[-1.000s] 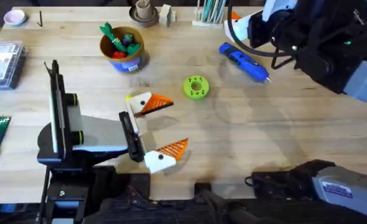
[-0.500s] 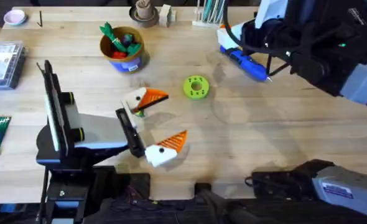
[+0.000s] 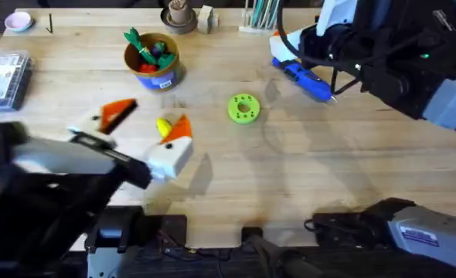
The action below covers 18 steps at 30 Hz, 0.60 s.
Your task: Pick up the gripper from the table and insert it into the empty holder that is missing its gripper. Then pick up a screw, insert it into the mounting hole, and use the screwdriver to tighten it. Finally, clean up the table by picking up the vegetable and placing it into the bucket.
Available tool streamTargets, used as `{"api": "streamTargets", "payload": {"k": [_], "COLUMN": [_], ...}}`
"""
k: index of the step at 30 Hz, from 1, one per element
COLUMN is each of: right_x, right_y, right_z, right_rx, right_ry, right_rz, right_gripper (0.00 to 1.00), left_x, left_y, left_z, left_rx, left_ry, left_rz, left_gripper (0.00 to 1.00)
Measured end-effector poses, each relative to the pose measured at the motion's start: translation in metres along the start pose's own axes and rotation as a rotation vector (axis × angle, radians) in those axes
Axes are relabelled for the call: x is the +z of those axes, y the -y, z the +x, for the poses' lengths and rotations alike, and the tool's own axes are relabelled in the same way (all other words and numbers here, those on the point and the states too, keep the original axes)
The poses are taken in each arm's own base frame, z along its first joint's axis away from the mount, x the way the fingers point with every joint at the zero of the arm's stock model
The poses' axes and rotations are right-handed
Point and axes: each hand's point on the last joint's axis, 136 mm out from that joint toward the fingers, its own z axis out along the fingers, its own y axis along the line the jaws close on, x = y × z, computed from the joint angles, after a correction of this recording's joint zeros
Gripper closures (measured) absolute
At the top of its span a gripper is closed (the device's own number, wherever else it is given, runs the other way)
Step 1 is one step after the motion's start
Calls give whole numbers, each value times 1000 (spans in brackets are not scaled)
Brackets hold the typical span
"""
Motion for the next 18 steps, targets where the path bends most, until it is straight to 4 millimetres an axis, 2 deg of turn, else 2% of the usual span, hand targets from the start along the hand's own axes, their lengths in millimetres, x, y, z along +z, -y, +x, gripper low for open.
{"api": "streamTargets", "payload": {"k": [5,12,18], "right_x": [0,0,0], "right_y": [0,0,0], "right_z": [0,0,0], "right_rx": [0,0,0], "right_ry": [-1,0,0], "right_rz": [0,0,0], "right_gripper": [91,91,91], "left_x": [-31,-63,-72], "left_y": [-20,-39,-44], "left_z": [-30,-33,-28], "left_rx": [-1,-42,-72], "left_ry": [-45,-292,-502], "left_rz": [-193,-373,-413], "left_gripper": [8,8,8]}}
